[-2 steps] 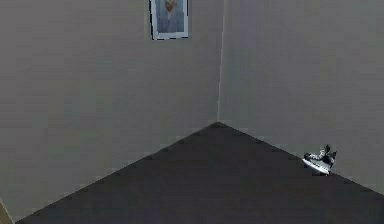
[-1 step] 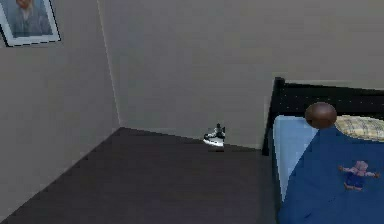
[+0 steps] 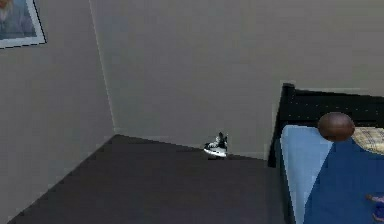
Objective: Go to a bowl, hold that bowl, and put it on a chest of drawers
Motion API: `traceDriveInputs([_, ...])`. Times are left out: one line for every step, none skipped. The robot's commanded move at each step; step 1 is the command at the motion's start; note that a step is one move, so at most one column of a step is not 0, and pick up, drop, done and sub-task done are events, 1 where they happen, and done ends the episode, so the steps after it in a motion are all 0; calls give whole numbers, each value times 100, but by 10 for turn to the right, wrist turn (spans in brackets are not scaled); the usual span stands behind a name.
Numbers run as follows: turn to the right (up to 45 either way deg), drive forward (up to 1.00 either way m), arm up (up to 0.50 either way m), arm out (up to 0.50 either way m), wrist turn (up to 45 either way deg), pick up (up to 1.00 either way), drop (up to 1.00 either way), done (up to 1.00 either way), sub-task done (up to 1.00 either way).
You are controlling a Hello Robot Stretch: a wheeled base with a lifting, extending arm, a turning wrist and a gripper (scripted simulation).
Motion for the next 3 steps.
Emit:
traceDriveInputs([-450, 0, 0, 0, 0, 0, 0, 0, 0])
traceDriveInputs([-270, 0, 0, 0, 0, 0, 0, 0, 0])
traceDriveInputs([0, 30, 0, 0, 0, 0, 0, 0, 0])
